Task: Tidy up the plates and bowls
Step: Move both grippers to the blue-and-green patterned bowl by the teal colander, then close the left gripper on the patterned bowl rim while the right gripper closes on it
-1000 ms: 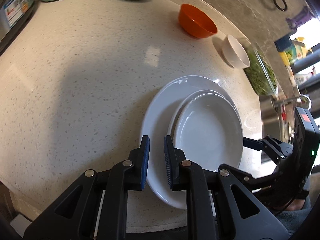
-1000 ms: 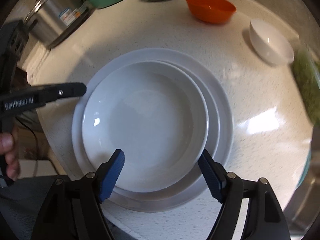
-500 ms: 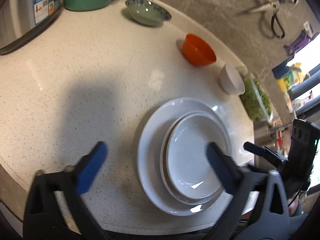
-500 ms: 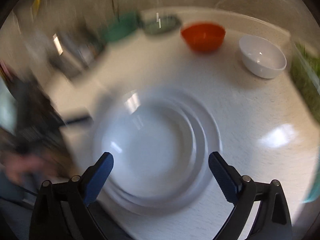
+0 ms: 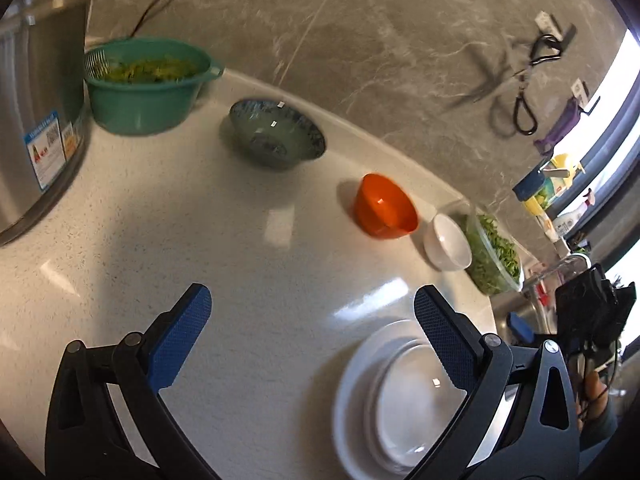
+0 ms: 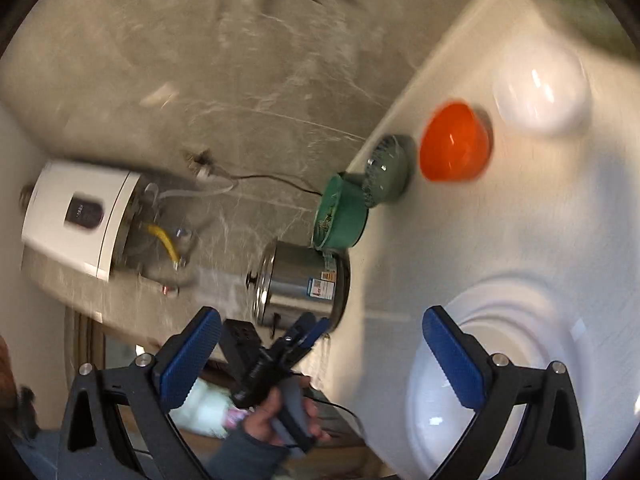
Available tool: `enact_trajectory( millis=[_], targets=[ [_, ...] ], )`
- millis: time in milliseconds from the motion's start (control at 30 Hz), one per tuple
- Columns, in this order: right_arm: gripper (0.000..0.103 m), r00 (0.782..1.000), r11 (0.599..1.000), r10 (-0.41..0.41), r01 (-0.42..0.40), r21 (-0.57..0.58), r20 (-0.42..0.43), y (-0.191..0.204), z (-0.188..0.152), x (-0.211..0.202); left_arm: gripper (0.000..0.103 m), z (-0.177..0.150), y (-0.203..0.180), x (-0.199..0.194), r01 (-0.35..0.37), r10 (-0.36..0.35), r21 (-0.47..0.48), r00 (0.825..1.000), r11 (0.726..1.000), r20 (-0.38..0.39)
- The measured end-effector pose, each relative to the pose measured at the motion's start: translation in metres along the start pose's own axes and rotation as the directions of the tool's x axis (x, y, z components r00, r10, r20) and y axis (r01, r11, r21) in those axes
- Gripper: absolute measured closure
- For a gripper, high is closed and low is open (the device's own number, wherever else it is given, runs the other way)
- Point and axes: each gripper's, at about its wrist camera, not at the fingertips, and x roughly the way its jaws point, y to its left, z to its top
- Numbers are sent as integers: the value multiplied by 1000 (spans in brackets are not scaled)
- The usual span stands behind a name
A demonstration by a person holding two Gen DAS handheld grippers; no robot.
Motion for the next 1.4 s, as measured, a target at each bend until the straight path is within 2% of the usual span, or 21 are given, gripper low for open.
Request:
enact_trajectory(
  millis=[67, 167, 233, 300, 367, 467, 533, 633, 700, 800, 933, 1000, 1033, 1067, 1100, 1233, 1267, 1300, 1333, 1400],
  targets=[
    [0, 1000, 997, 10, -11, 76, 17, -5, -6, 19, 0, 15, 22, 16, 9, -9, -6, 997, 1000, -82],
    [0, 997, 989, -72, 73, 132, -15, -3, 2, 58, 0, 44, 51, 42, -1, -2, -18, 987, 1000, -159],
    [0, 993, 986, -110, 113, 125, -36, 4, 16, 80, 0, 66, 60, 53, -12, 13, 10, 987, 1000, -160],
    [0, 981, 979, -187, 190, 68, -51, 20, 42, 100, 1, 87, 62, 65, -56, 64, 55, 986, 997, -156],
    [0, 969, 970, -240, 241, 10, -64, 33, 69, 120, 1, 112, 65, 76, -55, 66, 79, 988, 995, -142],
    [0, 936, 939, -341, 335, -84, -82, 46, 123, 162, 1, 153, 61, 99, -81, 93, 103, 989, 991, -113],
    [5, 916, 918, -390, 379, -119, -93, 43, 147, 181, 1, 177, 58, 112, -85, 95, 105, 990, 991, -100],
    [18, 853, 858, -507, 487, -162, -120, 25, 182, 216, 1, 199, 57, 138, -97, 109, 114, 988, 989, -112],
    [24, 827, 834, -547, 527, -163, -126, 11, 201, 237, 2, 209, 56, 157, -110, 125, 124, 984, 986, -127],
    [25, 796, 805, -588, 560, -194, -142, 2, 212, 261, 2, 217, 63, 173, -126, 139, 102, 981, 987, -134],
    [25, 766, 784, -618, 579, -224, -180, -10, 213, 285, 3, 218, 69, 191, -136, 148, 85, 977, 987, -151],
    [25, 750, 774, -631, 593, -222, -197, -19, 214, 296, 13, 218, 71, 197, -137, 149, 86, 976, 987, -161],
    [25, 751, 776, -629, 593, -213, -202, -22, 216, 298, 17, 219, 72, 200, -138, 150, 84, 975, 987, -163],
    [25, 749, 776, -630, 597, -204, -204, -25, 217, 300, 26, 220, 74, 201, -140, 151, 80, 975, 987, -164],
    [25, 738, 765, -643, 613, -197, -203, -30, 219, 303, 31, 220, 75, 205, -142, 152, 73, 974, 987, -169],
    [26, 706, 738, -674, 640, -213, -215, -36, 221, 313, 35, 223, 79, 215, -136, 144, 58, 973, 989, -181],
    [27, 700, 732, -681, 645, -221, -213, -36, 221, 315, 42, 225, 81, 218, -130, 138, 55, 973, 990, -186],
    [32, 705, 736, -676, 642, -214, -215, -38, 222, 315, 51, 226, 83, 220, -123, 129, 47, 973, 991, -191],
    [36, 706, 739, -674, 640, -212, -219, -39, 223, 314, 55, 228, 86, 222, -111, 116, 36, 973, 993, -199],
    [43, 694, 730, -684, 646, -225, -224, -40, 224, 315, 66, 231, 89, 226, -100, 104, 31, 974, 995, -202]
  ],
)
